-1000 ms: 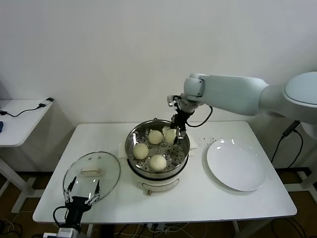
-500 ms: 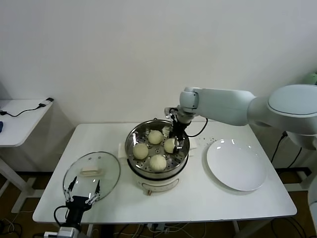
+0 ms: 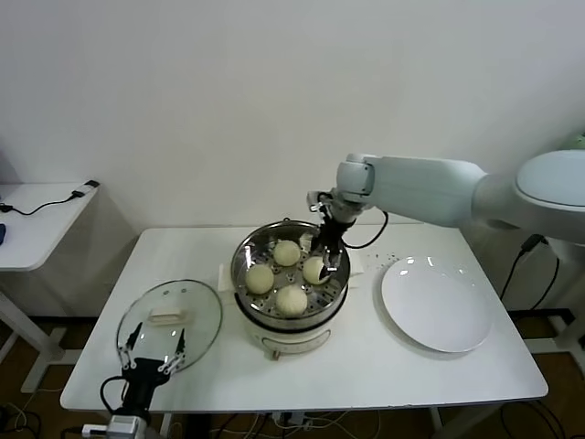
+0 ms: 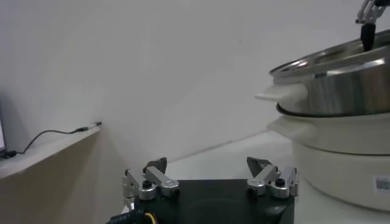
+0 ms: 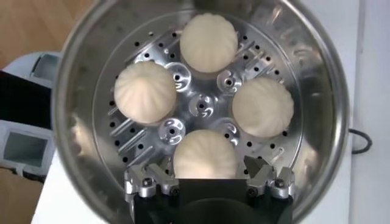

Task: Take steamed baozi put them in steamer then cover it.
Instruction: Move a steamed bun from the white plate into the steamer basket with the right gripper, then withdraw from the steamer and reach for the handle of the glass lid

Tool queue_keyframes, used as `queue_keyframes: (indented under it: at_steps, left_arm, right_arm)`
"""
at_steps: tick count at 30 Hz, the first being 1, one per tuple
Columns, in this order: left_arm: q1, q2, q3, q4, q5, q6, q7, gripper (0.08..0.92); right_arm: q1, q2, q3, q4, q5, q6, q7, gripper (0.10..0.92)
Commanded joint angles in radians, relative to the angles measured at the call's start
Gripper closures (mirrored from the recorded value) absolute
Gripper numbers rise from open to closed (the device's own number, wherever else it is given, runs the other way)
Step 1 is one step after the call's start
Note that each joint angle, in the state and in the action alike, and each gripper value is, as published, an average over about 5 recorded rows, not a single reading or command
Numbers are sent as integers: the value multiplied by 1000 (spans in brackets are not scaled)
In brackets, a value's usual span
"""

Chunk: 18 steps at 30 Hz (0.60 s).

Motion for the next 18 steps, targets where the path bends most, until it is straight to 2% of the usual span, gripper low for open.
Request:
queue_keyframes:
  at_steps: [1, 8, 13, 18]
  left_arm:
    - [-2, 0, 2, 1, 7, -1, 1, 177]
    - [-14, -4, -10, -5, 21, 3, -2, 177]
    - [-10, -14, -16, -37, 50, 8, 1, 177]
    - [-18, -28, -17, -50, 80, 21, 10, 177]
  right_arm:
    - [82, -243, 95, 129, 38, 146, 111, 203]
    - [-60, -523, 277, 281, 112, 328, 443, 203]
    - [-384, -674, 616, 368, 91, 403, 671, 203]
    - [-760, -728, 1017, 448, 38, 429, 819, 203]
